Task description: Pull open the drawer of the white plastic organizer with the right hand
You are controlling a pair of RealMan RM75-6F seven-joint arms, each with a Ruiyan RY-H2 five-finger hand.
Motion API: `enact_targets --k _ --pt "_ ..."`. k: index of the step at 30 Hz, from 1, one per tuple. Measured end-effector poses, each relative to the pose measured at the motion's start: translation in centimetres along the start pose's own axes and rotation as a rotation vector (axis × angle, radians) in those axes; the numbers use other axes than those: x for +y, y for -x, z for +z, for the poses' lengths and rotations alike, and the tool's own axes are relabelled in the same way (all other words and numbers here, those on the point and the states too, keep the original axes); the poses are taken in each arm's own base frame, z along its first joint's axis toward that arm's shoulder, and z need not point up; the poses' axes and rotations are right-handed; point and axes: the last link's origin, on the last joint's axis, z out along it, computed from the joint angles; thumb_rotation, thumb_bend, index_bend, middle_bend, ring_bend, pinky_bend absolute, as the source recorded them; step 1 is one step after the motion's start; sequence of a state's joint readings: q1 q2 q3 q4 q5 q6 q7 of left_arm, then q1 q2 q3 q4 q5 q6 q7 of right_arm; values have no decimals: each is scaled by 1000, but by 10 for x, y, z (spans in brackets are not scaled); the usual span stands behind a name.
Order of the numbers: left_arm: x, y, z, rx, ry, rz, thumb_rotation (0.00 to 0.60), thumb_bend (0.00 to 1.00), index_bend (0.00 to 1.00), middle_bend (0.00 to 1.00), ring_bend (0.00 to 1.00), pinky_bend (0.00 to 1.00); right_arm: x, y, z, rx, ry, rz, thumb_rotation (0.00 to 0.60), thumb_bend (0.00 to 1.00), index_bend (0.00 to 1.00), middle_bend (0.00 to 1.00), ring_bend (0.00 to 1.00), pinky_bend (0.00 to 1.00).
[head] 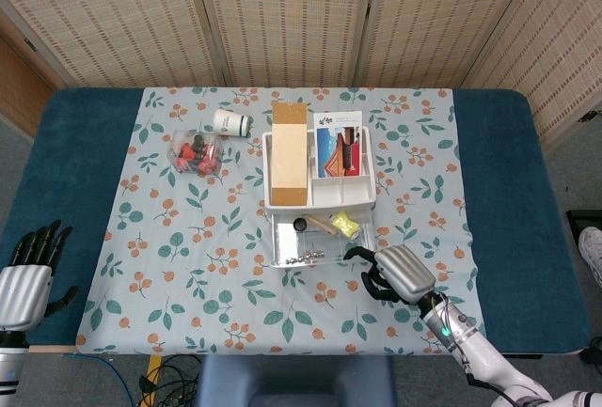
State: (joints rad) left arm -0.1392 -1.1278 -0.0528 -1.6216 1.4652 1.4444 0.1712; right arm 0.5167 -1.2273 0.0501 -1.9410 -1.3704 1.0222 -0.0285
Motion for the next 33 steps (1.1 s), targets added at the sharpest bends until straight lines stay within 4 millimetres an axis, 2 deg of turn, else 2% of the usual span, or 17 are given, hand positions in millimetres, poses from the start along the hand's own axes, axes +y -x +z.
enact_targets --k 10,12,15,17,24,29,33 --pt "2 0 2 -3 5 2 600 220 24 0 0 73 -1 2 -18 -9 -4 8 600 643 304 994 1000 1000" --pt "2 0 2 -1 7 0 600 220 24 0 0 73 -1 1 -20 -5 -5 7 600 626 262 991 1000 1000" --pt "3 -1 2 0 8 2 600 220 24 0 0 73 -2 -2 -23 3 -13 11 600 580 130 985 1000 1000" --pt "3 -1 1 2 7 3 600 220 24 0 0 73 -3 -7 -25 10 -21 12 600 568 115 984 1000 1000" --pt "0 -5 -4 14 -9 2 600 220 24 0 0 73 -2 -28 -30 23 -38 -15 600 515 113 980 1000 1000" --pt "0 -7 -7 21 -10 -1 600 220 24 0 0 74 -13 -53 -21 49 -88 -34 600 499 121 980 1000 1000" --pt "1 -8 -7 27 -5 -6 600 219 24 0 0 73 -27 -68 -3 63 -136 -71 600 478 247 969 981 1000"
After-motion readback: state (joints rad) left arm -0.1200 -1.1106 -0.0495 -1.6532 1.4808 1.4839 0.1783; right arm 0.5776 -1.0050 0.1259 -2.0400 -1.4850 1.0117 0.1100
